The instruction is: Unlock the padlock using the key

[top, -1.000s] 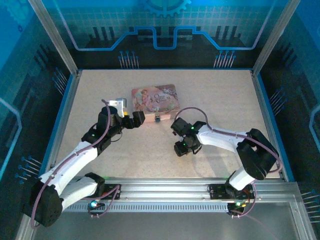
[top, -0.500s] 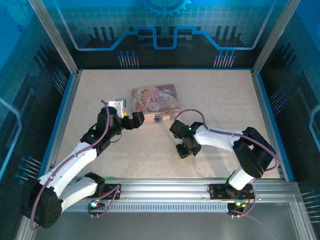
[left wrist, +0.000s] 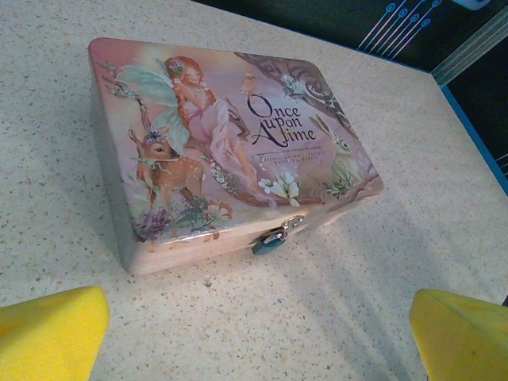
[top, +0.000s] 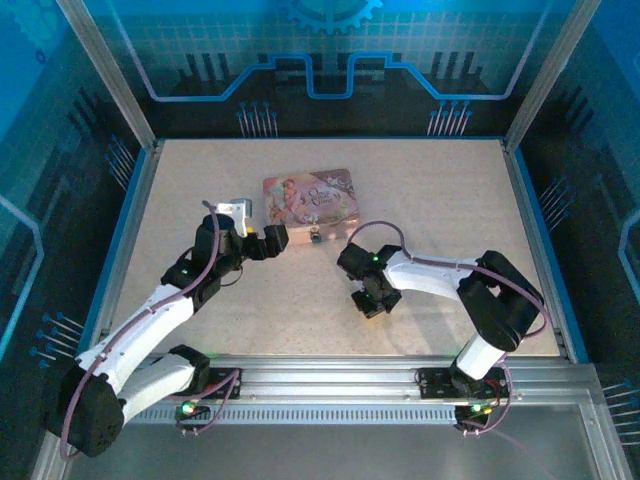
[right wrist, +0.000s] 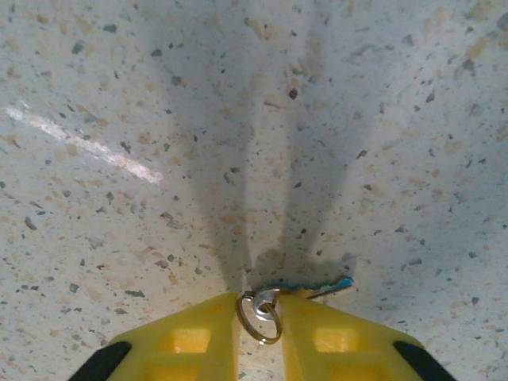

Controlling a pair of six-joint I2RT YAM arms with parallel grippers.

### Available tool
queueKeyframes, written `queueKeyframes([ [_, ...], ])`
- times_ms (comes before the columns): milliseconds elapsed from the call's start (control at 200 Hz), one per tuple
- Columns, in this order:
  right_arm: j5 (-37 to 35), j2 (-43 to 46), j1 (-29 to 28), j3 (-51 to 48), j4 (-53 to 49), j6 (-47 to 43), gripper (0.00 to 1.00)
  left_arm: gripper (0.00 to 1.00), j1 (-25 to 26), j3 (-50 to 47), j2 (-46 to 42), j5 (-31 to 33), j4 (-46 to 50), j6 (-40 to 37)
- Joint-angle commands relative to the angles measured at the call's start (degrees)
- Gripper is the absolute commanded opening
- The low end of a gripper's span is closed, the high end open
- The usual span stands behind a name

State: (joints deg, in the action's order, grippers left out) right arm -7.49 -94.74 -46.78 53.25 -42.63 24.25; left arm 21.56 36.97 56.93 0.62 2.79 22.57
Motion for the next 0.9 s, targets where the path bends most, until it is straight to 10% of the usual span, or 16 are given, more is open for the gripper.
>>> queueKeyframes([
  [0,-0.40,-1.41,-0.94,0.69,-1.61,0.28,0.16,0.99,0.41,0.71,-0.93,1.05,1.27,-0.03],
  [510,-10.56,3.41,-1.84,3.29,-1.49,-6.12,0.00,0.99,0.41,4.45,-1.09,0.41,6.86,-1.04],
  [895,-25.58,20.40,-7.63,2.82,11.94,-32.19,0.00,0.92,0.19,12.25,-0.85,-9.89,15.93,0.66],
])
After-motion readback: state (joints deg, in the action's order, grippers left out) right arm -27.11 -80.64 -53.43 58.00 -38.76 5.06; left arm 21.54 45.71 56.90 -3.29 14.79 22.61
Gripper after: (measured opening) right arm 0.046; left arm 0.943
